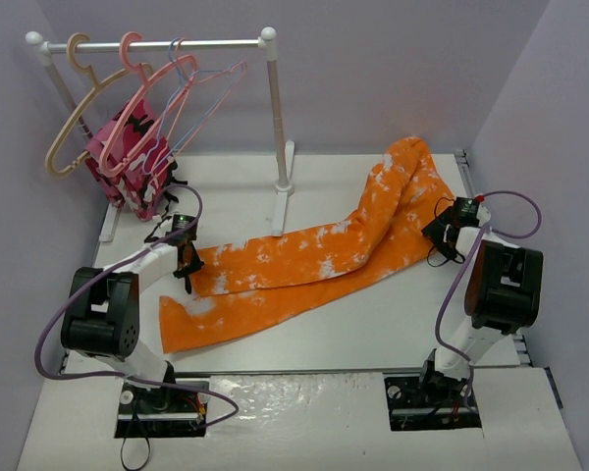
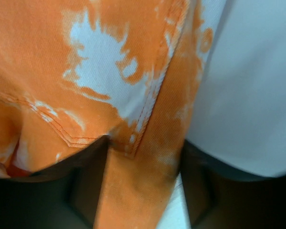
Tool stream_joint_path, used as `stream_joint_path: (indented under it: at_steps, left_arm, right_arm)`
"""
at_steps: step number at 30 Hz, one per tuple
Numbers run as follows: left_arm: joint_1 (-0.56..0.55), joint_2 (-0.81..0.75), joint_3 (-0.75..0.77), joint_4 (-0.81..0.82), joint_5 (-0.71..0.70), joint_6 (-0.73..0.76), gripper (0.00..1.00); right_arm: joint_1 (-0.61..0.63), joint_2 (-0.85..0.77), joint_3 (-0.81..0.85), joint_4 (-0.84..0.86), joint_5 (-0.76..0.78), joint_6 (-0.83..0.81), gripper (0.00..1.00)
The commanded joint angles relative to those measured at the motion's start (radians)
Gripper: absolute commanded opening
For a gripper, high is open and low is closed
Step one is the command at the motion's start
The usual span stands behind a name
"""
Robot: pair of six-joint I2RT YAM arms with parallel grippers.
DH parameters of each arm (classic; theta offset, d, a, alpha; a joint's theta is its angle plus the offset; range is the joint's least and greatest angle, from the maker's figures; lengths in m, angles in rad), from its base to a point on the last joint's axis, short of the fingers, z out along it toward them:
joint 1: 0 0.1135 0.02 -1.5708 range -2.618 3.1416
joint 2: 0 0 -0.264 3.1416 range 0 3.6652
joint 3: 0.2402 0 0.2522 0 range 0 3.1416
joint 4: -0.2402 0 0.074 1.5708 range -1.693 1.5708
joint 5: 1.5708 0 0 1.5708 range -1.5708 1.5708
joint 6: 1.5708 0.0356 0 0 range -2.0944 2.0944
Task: Place the trousers on the hanger
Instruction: Flatten out the trousers at the center of the board.
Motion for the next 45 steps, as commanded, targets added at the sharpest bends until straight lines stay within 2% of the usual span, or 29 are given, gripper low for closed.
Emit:
stream_joint_path:
  at_steps: [1,3,4,7,9,11,19,22,26,30,32,33,35,38,40,45]
  left_arm:
    - [0.014,0.001,0.026,-0.050,-0.052,0.015,0.00]
    - [0.027,-0.016,0.048,-0.072,-0.058,0.028,0.00]
    - [0.034,-0.026,0.061,-0.084,-0.067,0.037,0.00]
    - [0.052,-0.062,0.112,-0.108,-0.104,0.079,0.00]
    - [0.080,-0.094,0.152,-0.129,-0.145,0.114,0.00]
    - [0.113,-0.118,0.174,-0.132,-0.166,0.138,0.00]
    - [0.343,-0.124,0.190,-0.122,-0.175,0.089,0.00]
    - [0.373,-0.114,0.190,-0.116,-0.170,0.047,0.00]
    - [0.383,-0.135,0.168,-0.060,-0.107,0.023,0.01]
    - [0.373,-0.204,0.137,-0.057,-0.018,-0.003,0.46]
    - [0.355,-0.224,0.134,-0.080,0.020,-0.008,0.58]
    - [0.344,-0.230,0.133,-0.093,0.045,-0.009,0.62]
    - [0.307,-0.246,0.129,-0.114,0.086,-0.007,0.67]
    - [0.231,-0.269,0.112,-0.129,0.105,0.009,0.69]
    - [0.167,-0.277,0.092,-0.128,0.109,0.027,0.69]
    - [0.161,-0.241,0.044,-0.088,0.120,0.010,0.69]
  right_arm:
    - [-0.008,-0.009,-0.015,0.035,-0.016,-0.003,0.37]
    - [-0.009,-0.031,-0.013,0.012,0.002,-0.003,0.09]
    - [-0.009,-0.046,-0.008,-0.009,0.022,0.000,0.02]
    - [-0.007,-0.118,0.007,-0.072,0.085,-0.002,0.00]
    - [-0.006,-0.193,0.044,-0.198,0.195,-0.005,0.00]
    - [-0.006,-0.266,0.061,-0.270,0.235,-0.002,0.00]
    - [-0.029,-0.565,-0.024,-0.529,0.330,0.016,0.00]
    - [-0.052,-0.655,-0.064,-0.583,0.317,0.009,0.05]
    - [-0.052,-0.673,-0.060,-0.612,0.273,-0.027,0.33]
    - [-0.029,-0.668,0.012,-0.617,0.262,-0.085,0.57]
    - [0.005,-0.661,0.059,-0.619,0.288,-0.106,0.72]
    - [0.023,-0.652,0.083,-0.614,0.301,-0.114,0.75]
    - [0.076,-0.621,0.124,-0.592,0.326,-0.143,0.77]
    - [0.159,-0.541,0.175,-0.544,0.334,-0.195,0.76]
    - [0.196,-0.417,0.234,-0.517,0.240,-0.241,0.76]
    - [0.225,-0.205,0.313,-0.432,0.123,-0.280,0.75]
